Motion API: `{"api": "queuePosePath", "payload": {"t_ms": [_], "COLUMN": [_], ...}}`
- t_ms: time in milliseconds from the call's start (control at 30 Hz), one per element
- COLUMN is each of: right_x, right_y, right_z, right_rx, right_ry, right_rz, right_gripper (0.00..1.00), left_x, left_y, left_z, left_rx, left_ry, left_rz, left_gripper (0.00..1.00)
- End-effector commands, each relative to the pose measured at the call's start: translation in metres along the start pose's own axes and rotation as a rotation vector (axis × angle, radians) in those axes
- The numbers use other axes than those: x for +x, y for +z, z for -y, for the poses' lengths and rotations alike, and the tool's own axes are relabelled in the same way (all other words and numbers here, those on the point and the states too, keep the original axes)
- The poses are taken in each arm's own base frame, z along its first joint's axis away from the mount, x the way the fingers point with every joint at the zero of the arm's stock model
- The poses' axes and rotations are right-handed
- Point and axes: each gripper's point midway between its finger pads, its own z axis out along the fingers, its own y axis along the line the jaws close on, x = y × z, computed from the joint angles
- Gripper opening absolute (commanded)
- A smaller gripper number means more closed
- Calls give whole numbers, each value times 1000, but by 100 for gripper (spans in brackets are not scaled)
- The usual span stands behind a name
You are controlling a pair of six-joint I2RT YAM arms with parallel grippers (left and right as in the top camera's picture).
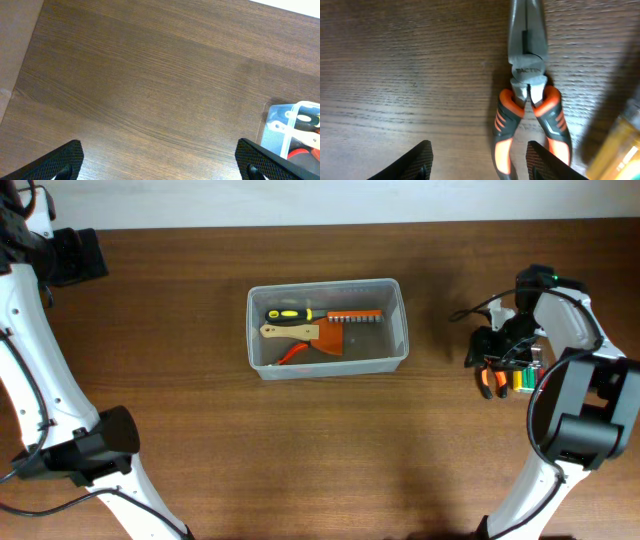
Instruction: Pack container
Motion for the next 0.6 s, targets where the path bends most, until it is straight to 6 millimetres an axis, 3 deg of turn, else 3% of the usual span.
{"api": "queuePosePath", "payload": {"t_ms": [0,200,567], "right_x": [-4,-4,-6], "right_y": [13,29,30], "right_z": [-9,-12,5], "right_rx": [-14,-13,84], "right_ry": [-16,-2,145], "right_rz": [-21,-52,-45], "right_gripper": [60,59,53], "left_x": [-1,-1,-1], "left_y": [-6,-6,-6], "left_z": [0,0,0], "left_rx": [9,9,9], "left_ry": [-14,-14,-14], "left_rz": [15,15,15], "left_gripper": [99,99,99]}}
